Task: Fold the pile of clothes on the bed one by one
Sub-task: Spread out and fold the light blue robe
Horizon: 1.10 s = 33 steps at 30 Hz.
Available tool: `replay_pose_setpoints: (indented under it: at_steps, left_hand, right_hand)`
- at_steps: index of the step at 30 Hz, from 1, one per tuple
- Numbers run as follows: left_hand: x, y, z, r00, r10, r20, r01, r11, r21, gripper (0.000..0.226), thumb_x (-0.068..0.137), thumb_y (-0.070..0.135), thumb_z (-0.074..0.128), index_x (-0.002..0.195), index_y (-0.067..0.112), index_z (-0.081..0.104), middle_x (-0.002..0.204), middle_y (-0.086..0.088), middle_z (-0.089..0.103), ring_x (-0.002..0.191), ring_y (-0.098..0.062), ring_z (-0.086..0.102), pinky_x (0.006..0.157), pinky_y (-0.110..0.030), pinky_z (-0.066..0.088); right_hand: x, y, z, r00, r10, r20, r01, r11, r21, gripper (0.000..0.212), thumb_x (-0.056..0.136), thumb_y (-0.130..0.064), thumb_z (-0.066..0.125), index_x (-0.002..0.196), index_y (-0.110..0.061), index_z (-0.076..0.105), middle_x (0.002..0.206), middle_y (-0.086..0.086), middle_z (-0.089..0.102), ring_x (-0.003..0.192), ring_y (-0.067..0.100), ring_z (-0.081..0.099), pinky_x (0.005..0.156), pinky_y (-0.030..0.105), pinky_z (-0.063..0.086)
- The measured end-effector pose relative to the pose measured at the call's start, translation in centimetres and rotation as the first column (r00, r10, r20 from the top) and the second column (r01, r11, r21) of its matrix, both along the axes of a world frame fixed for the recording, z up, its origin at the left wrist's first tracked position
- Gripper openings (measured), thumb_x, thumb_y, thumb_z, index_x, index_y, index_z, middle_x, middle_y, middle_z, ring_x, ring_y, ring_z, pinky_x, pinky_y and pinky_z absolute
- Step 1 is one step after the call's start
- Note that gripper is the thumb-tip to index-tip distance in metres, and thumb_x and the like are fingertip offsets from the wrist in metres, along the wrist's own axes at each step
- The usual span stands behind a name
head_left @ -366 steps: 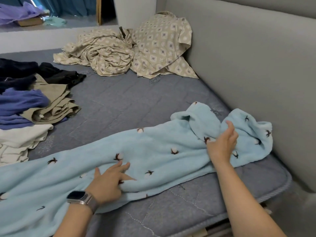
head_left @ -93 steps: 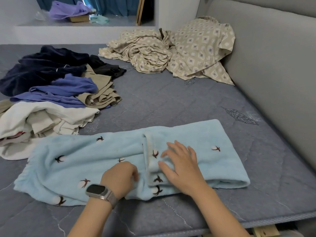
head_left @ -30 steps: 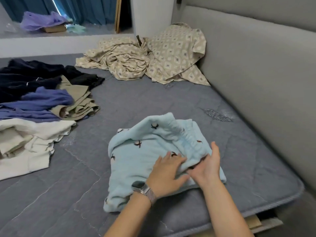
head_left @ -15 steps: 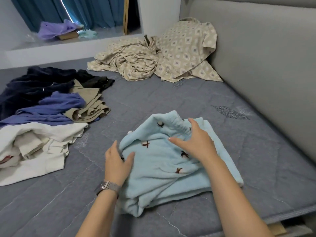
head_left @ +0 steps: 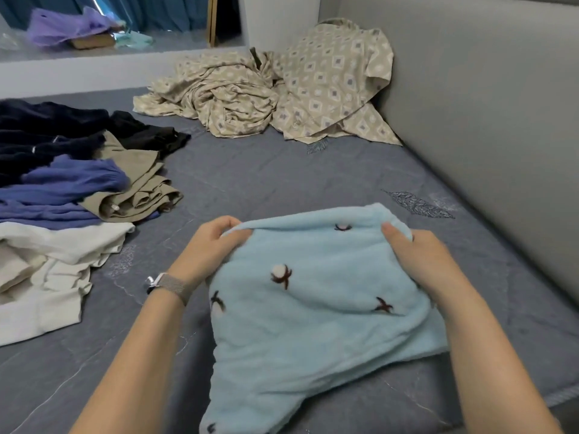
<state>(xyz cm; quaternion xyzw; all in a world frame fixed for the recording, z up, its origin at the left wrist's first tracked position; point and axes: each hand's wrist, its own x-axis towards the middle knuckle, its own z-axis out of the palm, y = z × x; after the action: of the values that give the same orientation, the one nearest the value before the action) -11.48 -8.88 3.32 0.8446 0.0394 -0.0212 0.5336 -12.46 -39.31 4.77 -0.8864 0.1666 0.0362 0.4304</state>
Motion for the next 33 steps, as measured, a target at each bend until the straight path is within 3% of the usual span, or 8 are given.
replay_pose_setpoints:
  at_steps: [6, 11, 15, 22, 24, 26, 29, 33]
  left_hand:
    - [0.2, -3.5, -2.3, 0.949, 0.216, 0.228, -0.314, 0.674, 0.669, 0.053, 0.082, 0.046, 0.067, 0.122, 0.017, 0.052, 0.127, -0.010, 0.044, 0.113, -0.033, 0.046, 0.084, -0.045, 0.044]
    - [-3.8, -6.9, -0.6, 0.969, 0.131, 0.212, -0.244, 0.674, 0.697, 0.056, 0.084, 0.066, 0.043, 0.128, 0.032, 0.050, 0.141, -0.001, 0.039, 0.131, -0.027, 0.035, 0.099, -0.054, 0.033]
    - [-6.9, -9.4, -2.6, 0.992, -0.012, -0.128, 0.113, 0.547, 0.829, 0.068, 0.083, 0.076, 0.008, 0.145, 0.049, 0.018, 0.161, 0.003, 0.002, 0.146, -0.032, -0.006, 0.109, -0.066, 0.009]
    - [-7.4, -9.3, -5.3, 0.988, -0.156, -0.011, 0.088, 0.495, 0.864, 0.079, 0.068, 0.089, -0.005, 0.142, 0.060, -0.001, 0.160, 0.007, -0.010, 0.147, -0.025, -0.016, 0.110, -0.066, -0.002]
    - [-7.2, -9.0, -6.7, 0.986, -0.165, -0.028, 0.107, 0.490, 0.865, 0.084, 0.064, 0.092, -0.010, 0.141, 0.061, -0.003, 0.160, 0.006, -0.012, 0.146, -0.026, -0.017, 0.109, -0.069, -0.003]
    - [-6.9, -8.6, -7.2, 0.982, -0.184, -0.048, 0.133, 0.484, 0.865, 0.089, 0.057, 0.093, -0.015, 0.140, 0.061, -0.007, 0.159, 0.006, -0.017, 0.145, -0.026, -0.022, 0.109, -0.069, -0.005]
    - [-7.3, -7.7, -6.6, 0.973, -0.230, -0.018, 0.145, 0.551, 0.822, 0.096, 0.057, 0.095, -0.006, 0.144, 0.056, 0.002, 0.159, 0.004, -0.020, 0.142, -0.021, -0.028, 0.110, -0.066, -0.010]
    - [-9.1, -9.1, -6.3, 0.988, -0.094, 0.119, -0.044, 0.575, 0.817, 0.093, 0.070, 0.090, 0.020, 0.147, 0.039, 0.029, 0.161, -0.011, 0.007, 0.148, -0.029, 0.001, 0.107, -0.069, 0.000]
  right_hand:
    - [0.4, 0.8, -4.6, 0.996, -0.063, -0.056, 0.038, 0.929, -0.369, 0.058, 0.092, -0.058, 0.044, 0.110, -0.006, 0.062, 0.119, 0.021, 0.060, 0.113, 0.039, 0.053, 0.088, 0.041, 0.043]
    - [0.2, 1.2, -3.9, 0.982, -0.033, -0.186, -0.027, 0.951, -0.308, 0.095, 0.066, -0.082, 0.056, 0.129, -0.012, 0.047, 0.129, 0.012, 0.055, 0.126, 0.035, 0.044, 0.099, 0.045, 0.043]
    - [0.0, 1.3, -2.7, 0.989, 0.084, -0.124, -0.111, 0.969, -0.223, 0.062, 0.078, -0.064, 0.062, 0.108, -0.010, 0.066, 0.114, 0.012, 0.067, 0.110, 0.031, 0.059, 0.082, 0.030, 0.044]
    - [-0.2, -1.8, -4.2, 0.994, -0.064, 0.088, 0.076, 0.987, -0.144, 0.039, 0.081, -0.048, 0.069, 0.097, -0.014, 0.062, 0.105, 0.014, 0.067, 0.102, 0.034, 0.060, 0.072, 0.030, 0.037]
    - [-0.4, -1.3, -6.2, 0.996, -0.085, -0.033, 0.076, 0.974, -0.214, 0.049, 0.081, -0.049, 0.069, 0.111, -0.012, 0.059, 0.118, 0.015, 0.062, 0.110, 0.034, 0.056, 0.082, 0.035, 0.043]
    - [-0.3, 0.2, -6.1, 0.987, -0.086, 0.136, 0.138, 0.885, -0.444, 0.054, 0.081, -0.034, 0.071, 0.129, -0.016, 0.051, 0.134, 0.012, 0.050, 0.121, 0.034, 0.045, 0.095, 0.043, 0.039]
    - [-0.5, 4.5, -3.8, 0.781, 0.281, 0.558, 0.118, 0.811, -0.573, 0.067, 0.068, -0.012, 0.061, 0.134, -0.022, 0.051, 0.142, 0.007, 0.045, 0.135, 0.031, 0.036, 0.107, 0.048, 0.023]
    - [-0.5, 6.8, -5.4, 0.800, 0.562, 0.210, -0.232, 0.612, -0.756, 0.065, 0.083, -0.057, 0.030, 0.145, -0.039, 0.034, 0.157, 0.001, 0.027, 0.148, 0.021, 0.014, 0.115, 0.055, -0.006]
